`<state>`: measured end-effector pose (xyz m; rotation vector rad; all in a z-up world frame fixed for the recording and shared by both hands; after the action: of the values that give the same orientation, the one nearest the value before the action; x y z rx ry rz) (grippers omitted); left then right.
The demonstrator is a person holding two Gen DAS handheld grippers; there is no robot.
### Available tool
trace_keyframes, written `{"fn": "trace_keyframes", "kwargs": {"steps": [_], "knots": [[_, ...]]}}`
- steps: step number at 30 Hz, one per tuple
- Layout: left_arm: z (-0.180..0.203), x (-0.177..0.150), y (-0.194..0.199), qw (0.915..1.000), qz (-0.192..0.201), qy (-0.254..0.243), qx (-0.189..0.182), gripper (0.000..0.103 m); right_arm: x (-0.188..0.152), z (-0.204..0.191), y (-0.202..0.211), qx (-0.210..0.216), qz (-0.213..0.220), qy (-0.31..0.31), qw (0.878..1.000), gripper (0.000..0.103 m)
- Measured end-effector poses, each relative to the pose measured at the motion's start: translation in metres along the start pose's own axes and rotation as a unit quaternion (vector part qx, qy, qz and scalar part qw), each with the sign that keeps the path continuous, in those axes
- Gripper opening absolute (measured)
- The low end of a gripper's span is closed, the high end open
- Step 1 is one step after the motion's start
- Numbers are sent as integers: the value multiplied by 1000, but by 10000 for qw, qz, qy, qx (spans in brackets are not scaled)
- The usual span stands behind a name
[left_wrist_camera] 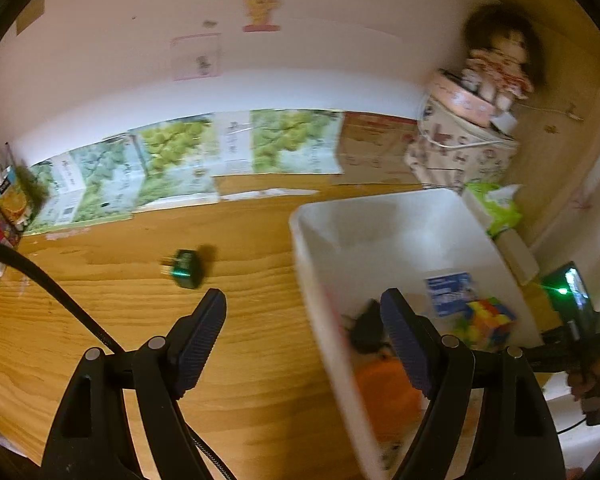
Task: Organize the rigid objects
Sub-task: 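Move the open left tool to the green-and-gold bottle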
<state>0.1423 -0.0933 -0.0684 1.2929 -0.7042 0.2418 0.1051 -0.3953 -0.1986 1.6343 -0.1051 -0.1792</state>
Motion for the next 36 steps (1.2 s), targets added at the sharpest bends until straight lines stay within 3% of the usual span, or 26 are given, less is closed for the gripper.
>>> {"fn": "trace_keyframes", "kwargs": {"steps": [6,15,18,27,36], "knots": [[-47,6,-15,9997,-202,4,133,82,1,2,4,-85,100,-194,9997,7],[-94,10,-55,9967,-810,-72,-82,83,-4,1,2,-180,217,-443,9986,7],[-103,11,-72,9945,-1039,-61,63,86,-6,0,2,-221,248,-452,9984,7],[-124,14,-127,9864,-1643,57,47,89,-5,-6,1,-420,277,-684,9964,8],[-141,11,-164,9809,-1896,440,-1,89,-1,-9,-1,-539,235,-898,9942,10]]}}
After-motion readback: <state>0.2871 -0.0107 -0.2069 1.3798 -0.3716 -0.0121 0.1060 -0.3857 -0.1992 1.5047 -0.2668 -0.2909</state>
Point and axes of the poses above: each gripper's, at about its wrist camera, not at the fingertips, and y roughly against the way its jaws point, z to its right, x to its top, the point moved 1 cm from there along -y, roughly the way its jaws point
